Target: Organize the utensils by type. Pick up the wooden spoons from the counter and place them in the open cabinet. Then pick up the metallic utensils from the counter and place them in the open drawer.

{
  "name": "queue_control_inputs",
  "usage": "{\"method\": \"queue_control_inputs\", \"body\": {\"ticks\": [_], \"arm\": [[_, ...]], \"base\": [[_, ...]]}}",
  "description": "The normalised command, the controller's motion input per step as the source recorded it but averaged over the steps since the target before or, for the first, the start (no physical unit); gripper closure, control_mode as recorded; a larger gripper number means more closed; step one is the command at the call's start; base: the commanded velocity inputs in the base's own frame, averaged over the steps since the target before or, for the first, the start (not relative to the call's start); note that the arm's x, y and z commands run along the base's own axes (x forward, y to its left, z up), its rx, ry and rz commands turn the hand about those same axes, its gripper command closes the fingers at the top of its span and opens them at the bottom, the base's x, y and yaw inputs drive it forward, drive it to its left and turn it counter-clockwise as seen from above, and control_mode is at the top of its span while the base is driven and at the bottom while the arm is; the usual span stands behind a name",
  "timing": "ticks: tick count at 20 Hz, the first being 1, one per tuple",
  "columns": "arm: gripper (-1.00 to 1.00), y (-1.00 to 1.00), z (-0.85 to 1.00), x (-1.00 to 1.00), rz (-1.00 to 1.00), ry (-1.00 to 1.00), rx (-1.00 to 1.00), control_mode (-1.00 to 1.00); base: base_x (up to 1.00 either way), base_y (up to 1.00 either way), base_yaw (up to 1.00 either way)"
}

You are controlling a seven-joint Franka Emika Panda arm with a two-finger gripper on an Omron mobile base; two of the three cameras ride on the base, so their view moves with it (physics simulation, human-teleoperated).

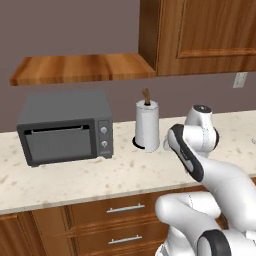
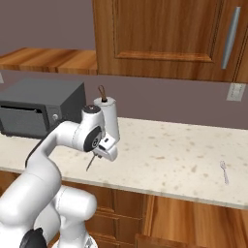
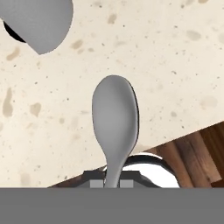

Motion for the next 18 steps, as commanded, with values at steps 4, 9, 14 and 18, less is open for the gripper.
{"method": "queue_control_inputs", "body": {"ticks": [4, 9, 14, 18], "arm": [[1.00, -0.45, 0.12, -0.10, 0.00, 0.00, 0.00, -1.00], [1.00, -0.41, 0.07, -0.06, 0.00, 0.00, -0.01, -1.00], [1.00, -0.29, 0.06, 0.00, 0.00, 0.00, -0.04, -1.00], [1.00, -0.29, 0.05, 0.00, 0.00, 0.00, -0.04, -1.00]], "base": [[0.00, 0.00, 0.00], [0.00, 0.00, 0.00], [0.00, 0.00, 0.00], [0.00, 0.00, 0.00]]}}
